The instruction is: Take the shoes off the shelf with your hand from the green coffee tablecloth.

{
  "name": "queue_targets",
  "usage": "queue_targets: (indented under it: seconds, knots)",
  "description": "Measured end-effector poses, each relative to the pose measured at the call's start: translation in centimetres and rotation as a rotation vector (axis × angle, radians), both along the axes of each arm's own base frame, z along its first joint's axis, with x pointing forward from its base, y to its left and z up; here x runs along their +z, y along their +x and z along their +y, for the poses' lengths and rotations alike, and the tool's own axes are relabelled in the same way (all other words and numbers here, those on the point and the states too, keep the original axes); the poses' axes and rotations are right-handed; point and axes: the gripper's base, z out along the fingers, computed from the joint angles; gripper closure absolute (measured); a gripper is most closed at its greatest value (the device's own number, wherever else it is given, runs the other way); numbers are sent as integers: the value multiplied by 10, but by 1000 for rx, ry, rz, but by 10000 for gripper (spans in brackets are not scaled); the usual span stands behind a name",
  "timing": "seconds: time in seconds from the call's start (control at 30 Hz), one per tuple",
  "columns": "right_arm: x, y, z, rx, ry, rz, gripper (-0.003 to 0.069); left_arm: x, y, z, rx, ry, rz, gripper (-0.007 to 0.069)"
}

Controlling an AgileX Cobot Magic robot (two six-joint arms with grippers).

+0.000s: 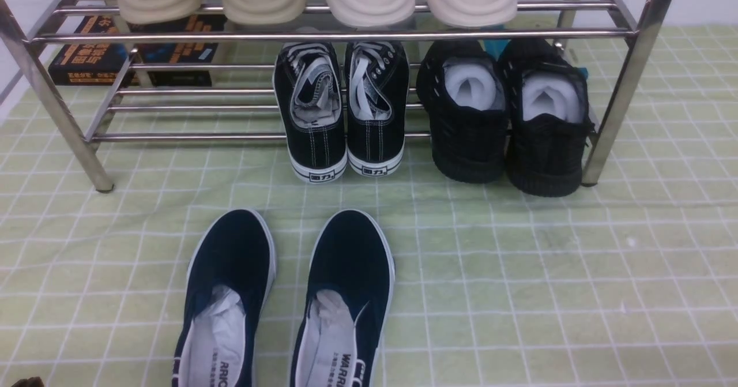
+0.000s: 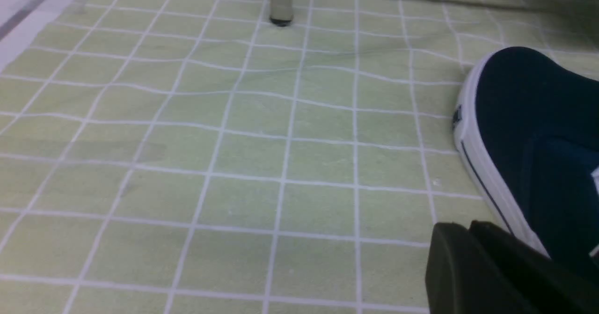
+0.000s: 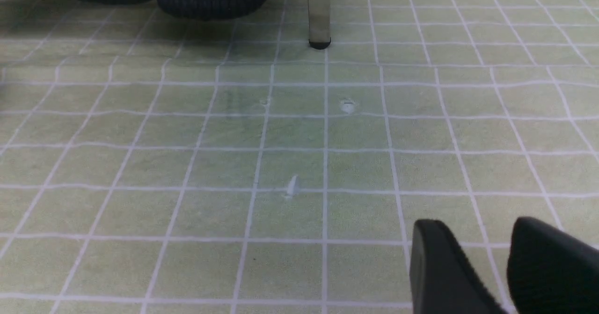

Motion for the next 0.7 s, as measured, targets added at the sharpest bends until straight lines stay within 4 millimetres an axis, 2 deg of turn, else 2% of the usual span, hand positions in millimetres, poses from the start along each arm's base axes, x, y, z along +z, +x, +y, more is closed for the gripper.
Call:
queue_targets:
  seconds: [0.7]
  knots:
    - [0,0,0,0,0,0,416,0,0,0,-13,7,-2,549]
